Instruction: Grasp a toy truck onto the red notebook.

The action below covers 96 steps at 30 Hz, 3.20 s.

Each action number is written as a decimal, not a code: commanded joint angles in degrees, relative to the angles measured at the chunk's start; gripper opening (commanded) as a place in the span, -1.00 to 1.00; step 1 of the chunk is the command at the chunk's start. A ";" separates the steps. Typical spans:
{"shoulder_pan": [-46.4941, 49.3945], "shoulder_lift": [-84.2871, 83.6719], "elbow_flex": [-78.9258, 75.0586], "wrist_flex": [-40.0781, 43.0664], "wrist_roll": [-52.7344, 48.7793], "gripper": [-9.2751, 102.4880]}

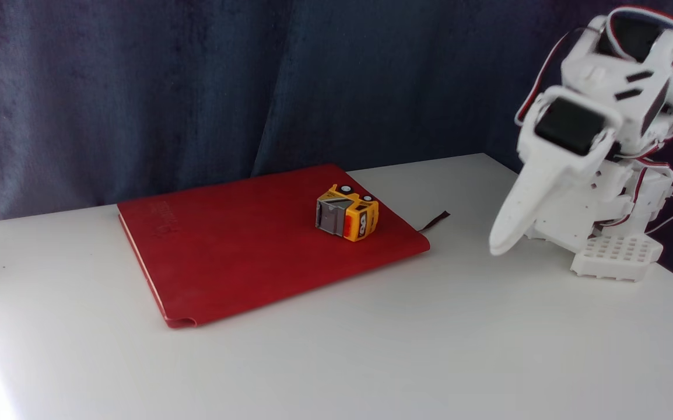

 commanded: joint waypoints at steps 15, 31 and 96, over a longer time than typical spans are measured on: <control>7.03 2.37 5.27 -1.58 3.96 -0.78; 12.39 2.46 8.35 1.14 4.39 -0.78; 13.01 2.46 8.26 1.41 3.60 -0.84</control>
